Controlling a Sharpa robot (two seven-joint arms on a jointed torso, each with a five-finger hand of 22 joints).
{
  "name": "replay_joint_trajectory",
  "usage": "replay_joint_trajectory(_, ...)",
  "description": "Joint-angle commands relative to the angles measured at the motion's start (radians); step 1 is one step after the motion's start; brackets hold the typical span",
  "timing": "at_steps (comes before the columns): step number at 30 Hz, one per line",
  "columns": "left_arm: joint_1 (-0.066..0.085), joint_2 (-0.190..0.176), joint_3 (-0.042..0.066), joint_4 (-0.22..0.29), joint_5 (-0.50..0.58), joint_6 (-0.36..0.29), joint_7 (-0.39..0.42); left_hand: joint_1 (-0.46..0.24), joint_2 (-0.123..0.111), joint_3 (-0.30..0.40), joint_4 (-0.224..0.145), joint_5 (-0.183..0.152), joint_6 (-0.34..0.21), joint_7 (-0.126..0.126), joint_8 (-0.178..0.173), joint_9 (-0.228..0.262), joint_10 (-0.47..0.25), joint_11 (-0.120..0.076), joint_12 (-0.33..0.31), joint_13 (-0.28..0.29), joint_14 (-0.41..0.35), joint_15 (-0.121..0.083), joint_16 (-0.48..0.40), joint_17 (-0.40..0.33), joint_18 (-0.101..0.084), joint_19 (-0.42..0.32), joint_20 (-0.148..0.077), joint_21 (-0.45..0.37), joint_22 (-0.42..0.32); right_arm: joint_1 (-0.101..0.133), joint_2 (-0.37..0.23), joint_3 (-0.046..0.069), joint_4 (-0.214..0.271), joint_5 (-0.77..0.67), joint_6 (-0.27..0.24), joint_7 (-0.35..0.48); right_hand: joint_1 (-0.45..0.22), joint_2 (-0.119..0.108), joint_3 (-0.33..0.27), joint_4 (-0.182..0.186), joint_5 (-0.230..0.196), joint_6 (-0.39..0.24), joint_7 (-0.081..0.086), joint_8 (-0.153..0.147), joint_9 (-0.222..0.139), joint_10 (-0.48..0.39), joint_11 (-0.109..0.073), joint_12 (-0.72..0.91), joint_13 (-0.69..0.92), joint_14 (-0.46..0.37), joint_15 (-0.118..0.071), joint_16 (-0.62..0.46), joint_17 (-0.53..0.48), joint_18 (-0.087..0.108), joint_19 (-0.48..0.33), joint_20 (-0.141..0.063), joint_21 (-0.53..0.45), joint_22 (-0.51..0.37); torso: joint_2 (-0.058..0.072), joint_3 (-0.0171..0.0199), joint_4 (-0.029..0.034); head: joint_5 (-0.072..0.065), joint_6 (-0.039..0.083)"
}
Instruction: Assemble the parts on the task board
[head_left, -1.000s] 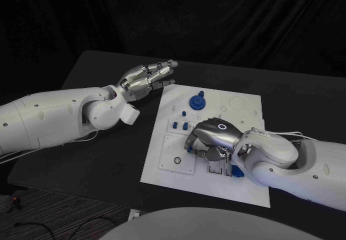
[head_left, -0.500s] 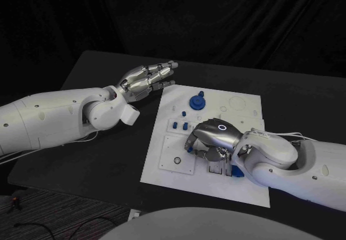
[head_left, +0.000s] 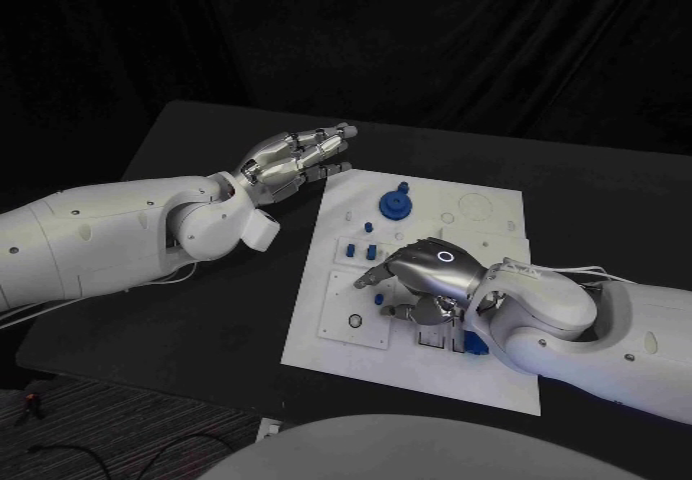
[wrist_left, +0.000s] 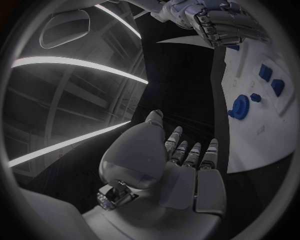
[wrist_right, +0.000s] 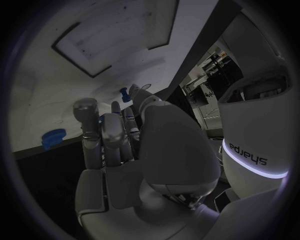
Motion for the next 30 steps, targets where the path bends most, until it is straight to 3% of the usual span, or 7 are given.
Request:
replay_joint_trajectory(1,-0.002,0.002,0.001,0.0,0.004,0.013,0.01,0.007,0.003,-0.001,-0.004,0.003,0.003,-0.001,0.006,0.001,-0.002,-0.002,0.005,0.001,0.001,0.005,0.004,0.001,0.008,0.004,0.003,0.001,0.0,-0.002,-0.003,0.0,0.0,-0.011,-0.008,0.006,0.01,0.007,-0.068,0.035,-0.015,-0.004,-0.001,0.004,0.001,-0.042,-0.001,0.005,-0.001,-0.001,0.0,-0.001,0.005,0.008,0.004,0.001,0.002,0.092,0.0,-0.0002,0.0003,-0.001,0.0)
replay_joint_trajectory(13,-0.002,0.001,0.001,-0.003,0.004,0.013,0.009,0.007,0.004,-0.001,-0.004,0.003,0.003,-0.001,0.006,0.001,-0.002,-0.002,0.005,0.001,0.001,0.006,0.004,0.001,0.008,0.005,0.003,0.001,0.001,0.025,-0.062,0.0,0.031,0.027,-0.088,0.013,0.006,0.007,-0.12,0.121,-0.017,0.022,0.008,0.014,0.005,-0.036,0.002,0.038,0.002,0.01,0.001,0.01,0.021,0.005,0.018,0.0,0.006,0.097,-0.002,-0.0013,0.0003,-0.005,0.0)
replay_joint_trajectory(17,-0.002,-0.003,0.001,0.001,0.004,0.007,0.011,0.007,0.004,-0.001,-0.005,0.003,-0.001,-0.002,0.005,0.0,-0.002,-0.003,0.005,0.001,0.001,0.007,0.004,0.001,0.008,0.005,0.003,0.001,0.001,0.082,-0.113,0.0,0.062,0.136,-0.072,0.001,-0.031,0.014,-0.127,0.123,-0.017,0.086,0.081,0.037,0.012,-0.008,0.015,0.062,0.003,0.024,0.029,0.029,0.045,-0.003,0.034,0.015,0.028,0.103,0.0,-0.0004,0.0005,-0.009,0.0)
replay_joint_trajectory(20,-0.002,-0.012,0.001,0.007,0.004,-0.001,0.013,0.006,0.004,-0.001,-0.005,0.003,-0.003,-0.005,0.005,0.0,-0.002,-0.004,0.005,0.001,0.002,0.007,0.004,0.001,0.008,0.006,0.003,0.002,0.001,0.145,-0.16,0.0,0.082,0.203,-0.007,-0.044,-0.086,0.014,-0.157,0.124,-0.016,0.118,0.102,0.041,0.011,-0.005,0.023,0.058,-0.003,0.037,0.041,0.05,0.069,-0.006,0.05,0.029,0.054,0.11,0.0,-0.0004,0.0006,-0.014,0.0)
replay_joint_trajectory(24,-0.002,-0.016,0.001,0.008,0.004,-0.007,0.015,-0.01,0.008,-0.008,0.013,-0.014,-0.004,-0.011,0.006,0.0,0.0,-0.008,0.005,0.001,0.003,0.012,0.006,0.002,0.008,0.008,0.003,0.003,0.002,0.195,-0.195,0.0,0.079,0.242,0.092,-0.118,-0.293,0.014,-0.233,0.13,-0.015,0.075,0.104,0.006,-0.001,-0.018,0.036,0.041,-0.003,0.049,0.054,0.071,0.095,-0.009,0.063,0.041,0.083,0.116,0.0,-0.001,-0.0004,-0.023,0.0)
replay_joint_trajectory(25,-0.002,-0.015,0.001,0.008,0.004,-0.008,0.015,-0.01,0.008,-0.008,0.013,-0.014,-0.004,-0.011,0.006,0.0,0.0,-0.008,0.005,0.001,0.003,0.012,0.006,0.002,0.008,0.008,0.003,0.003,0.002,0.205,-0.204,0.0,0.073,0.248,0.124,-0.142,-0.317,-0.015,-0.254,0.131,-0.015,0.061,0.089,-0.001,-0.003,-0.028,0.038,0.032,-0.004,0.056,0.055,0.085,0.113,-0.011,0.07,0.042,0.099,0.12,0.0,-0.002,-0.0002,-0.025,0.0)
replay_joint_trajectory(30,-0.003,-0.014,0.001,0.011,0.004,-0.008,0.016,-0.009,0.008,-0.008,0.014,-0.01,-0.005,-0.011,0.006,0.0,-0.002,-0.009,0.005,0.001,0.003,0.013,0.007,0.002,0.008,0.009,0.004,0.004,0.004,0.214,-0.228,0.0,0.044,0.24,0.184,-0.188,-0.288,-0.007,-0.257,0.13,-0.014,0.019,0.048,0.0,-0.002,-0.04,0.034,0.014,-0.002,0.072,0.047,0.086,0.104,-0.014,0.102,0.038,0.148,0.127,0.004,0.0006,0.001,-0.032,0.0)
